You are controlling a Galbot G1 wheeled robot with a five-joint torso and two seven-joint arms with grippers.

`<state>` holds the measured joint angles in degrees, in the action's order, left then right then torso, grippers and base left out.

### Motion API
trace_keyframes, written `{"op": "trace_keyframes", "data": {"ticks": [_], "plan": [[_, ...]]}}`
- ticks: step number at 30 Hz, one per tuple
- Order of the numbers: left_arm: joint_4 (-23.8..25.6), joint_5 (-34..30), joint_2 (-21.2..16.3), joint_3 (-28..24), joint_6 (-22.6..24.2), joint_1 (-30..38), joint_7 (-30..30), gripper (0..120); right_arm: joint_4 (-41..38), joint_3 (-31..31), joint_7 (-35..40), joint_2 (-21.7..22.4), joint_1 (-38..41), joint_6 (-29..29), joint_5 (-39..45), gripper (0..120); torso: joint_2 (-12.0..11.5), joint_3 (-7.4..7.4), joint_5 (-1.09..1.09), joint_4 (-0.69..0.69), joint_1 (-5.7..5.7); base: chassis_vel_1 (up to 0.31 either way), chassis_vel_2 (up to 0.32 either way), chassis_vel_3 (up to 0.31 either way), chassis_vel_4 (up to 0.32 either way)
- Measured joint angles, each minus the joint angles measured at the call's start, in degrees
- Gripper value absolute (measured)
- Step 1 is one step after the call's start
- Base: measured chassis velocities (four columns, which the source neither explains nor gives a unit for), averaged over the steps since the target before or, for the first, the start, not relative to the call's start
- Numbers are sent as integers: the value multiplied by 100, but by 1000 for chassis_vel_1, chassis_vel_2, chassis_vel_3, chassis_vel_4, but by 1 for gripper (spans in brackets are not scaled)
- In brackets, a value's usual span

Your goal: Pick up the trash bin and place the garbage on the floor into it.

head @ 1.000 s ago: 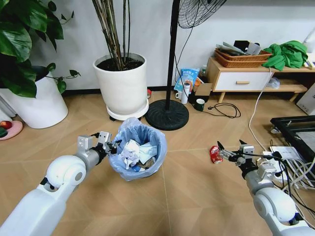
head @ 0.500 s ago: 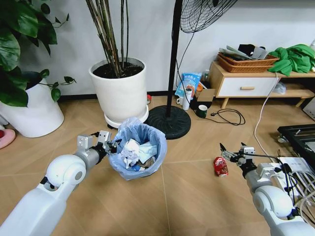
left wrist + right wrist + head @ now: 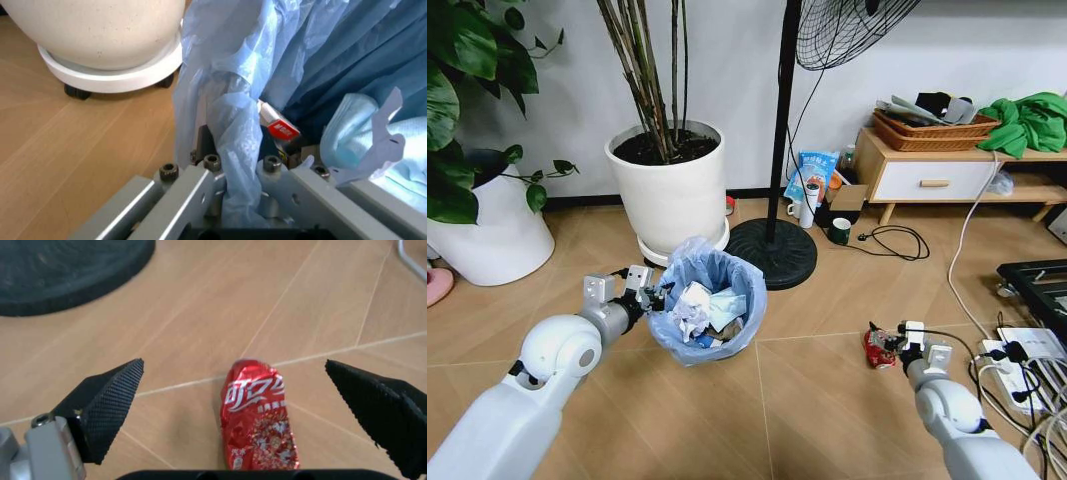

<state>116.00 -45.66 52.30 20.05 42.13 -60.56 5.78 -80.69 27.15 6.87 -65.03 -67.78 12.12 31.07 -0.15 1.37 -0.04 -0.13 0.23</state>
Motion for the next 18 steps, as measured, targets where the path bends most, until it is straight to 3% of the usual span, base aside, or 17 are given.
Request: {"op": "trace_keyframes", "data": {"ticks": [9,18], "plan": [[-56,8,16,-39,0,44,-41,0,1379,-199,-360,-156,646,-141,-193,100,0,0,-1,1,0,0,0,0,0],[-83,38,48,-79,0,52,-68,0,2074,-245,-493,-350,913,-235,-308,100,0,0,-1,0,0,0,0,0,0]]}}
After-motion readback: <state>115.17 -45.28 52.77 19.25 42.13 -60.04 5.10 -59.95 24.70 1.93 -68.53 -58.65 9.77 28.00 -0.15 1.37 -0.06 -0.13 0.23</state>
